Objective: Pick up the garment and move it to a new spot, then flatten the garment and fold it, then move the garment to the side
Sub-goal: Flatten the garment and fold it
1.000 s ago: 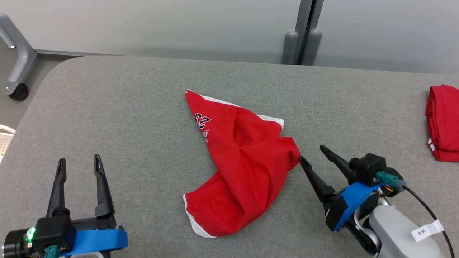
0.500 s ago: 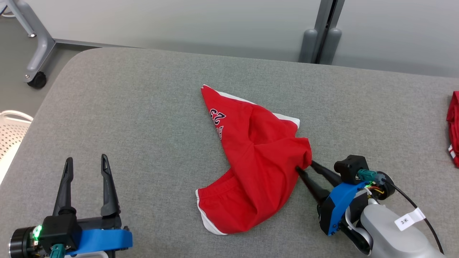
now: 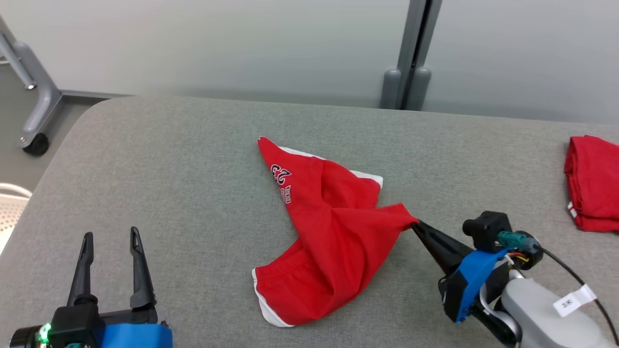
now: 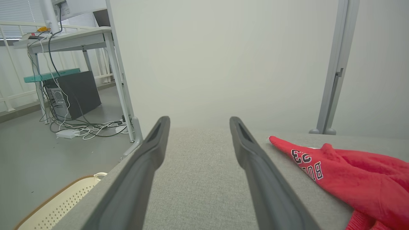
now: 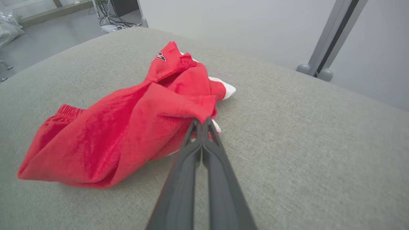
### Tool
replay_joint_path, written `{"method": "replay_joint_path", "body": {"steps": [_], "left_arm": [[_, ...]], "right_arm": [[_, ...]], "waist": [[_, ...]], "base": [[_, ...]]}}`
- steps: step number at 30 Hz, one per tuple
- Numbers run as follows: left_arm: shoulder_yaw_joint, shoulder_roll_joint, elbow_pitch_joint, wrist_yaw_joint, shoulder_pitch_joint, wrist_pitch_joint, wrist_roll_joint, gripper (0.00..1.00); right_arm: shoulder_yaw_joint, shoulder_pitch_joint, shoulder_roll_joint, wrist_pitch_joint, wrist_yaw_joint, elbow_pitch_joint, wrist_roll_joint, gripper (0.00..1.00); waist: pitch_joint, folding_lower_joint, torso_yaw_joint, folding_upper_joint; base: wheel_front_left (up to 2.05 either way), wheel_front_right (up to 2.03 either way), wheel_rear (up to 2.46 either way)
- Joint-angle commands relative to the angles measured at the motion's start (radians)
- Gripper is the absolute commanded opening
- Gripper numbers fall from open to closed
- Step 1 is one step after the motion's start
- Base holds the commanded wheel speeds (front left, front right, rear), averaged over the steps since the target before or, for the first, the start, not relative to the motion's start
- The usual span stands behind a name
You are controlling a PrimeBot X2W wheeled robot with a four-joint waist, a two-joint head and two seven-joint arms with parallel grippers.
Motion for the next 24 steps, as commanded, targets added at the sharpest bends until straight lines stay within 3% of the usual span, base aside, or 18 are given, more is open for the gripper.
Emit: {"method": "replay_joint_path", "body": {"steps": [1, 10, 18, 24], "left_arm": [[0.005, 0.003, -0.004, 0.0, 0.009, -0.004, -0.003, 1.0], [0.009, 0.0, -0.014, -0.002, 0.029, -0.004, -0.002, 1.0], [0.017, 0.003, -0.02, -0.008, 0.017, -0.004, 0.003, 1.0], [0.022, 0.004, -0.022, -0.006, 0.007, -0.004, 0.005, 1.0]], "right_arm": [[-0.012, 0.025, -0.019, 0.022, 0.0, -0.032, 0.0, 0.0], [-0.252, 0.254, -0.121, 0.32, 0.0, -0.446, -0.01, 0.0], [-0.513, 0.529, -0.063, 0.636, 0.0, -0.86, -0.071, 0.0], [-0.62, 0.649, 0.007, 0.782, 0.0, -1.007, -0.121, 0.0]], "waist": [[-0.014, 0.0, -0.017, 0.0001], [-0.018, 0.0, -0.058, 0.0001], [-0.004, 0.0, -0.067, 0.0001], [0.009, 0.0, -0.068, 0.0001]], "base": [[0.0, 0.0, 0.0], [0.0, 0.0, 0.0], [0.0, 0.0, 0.0], [0.0, 0.0, 0.0]]}}
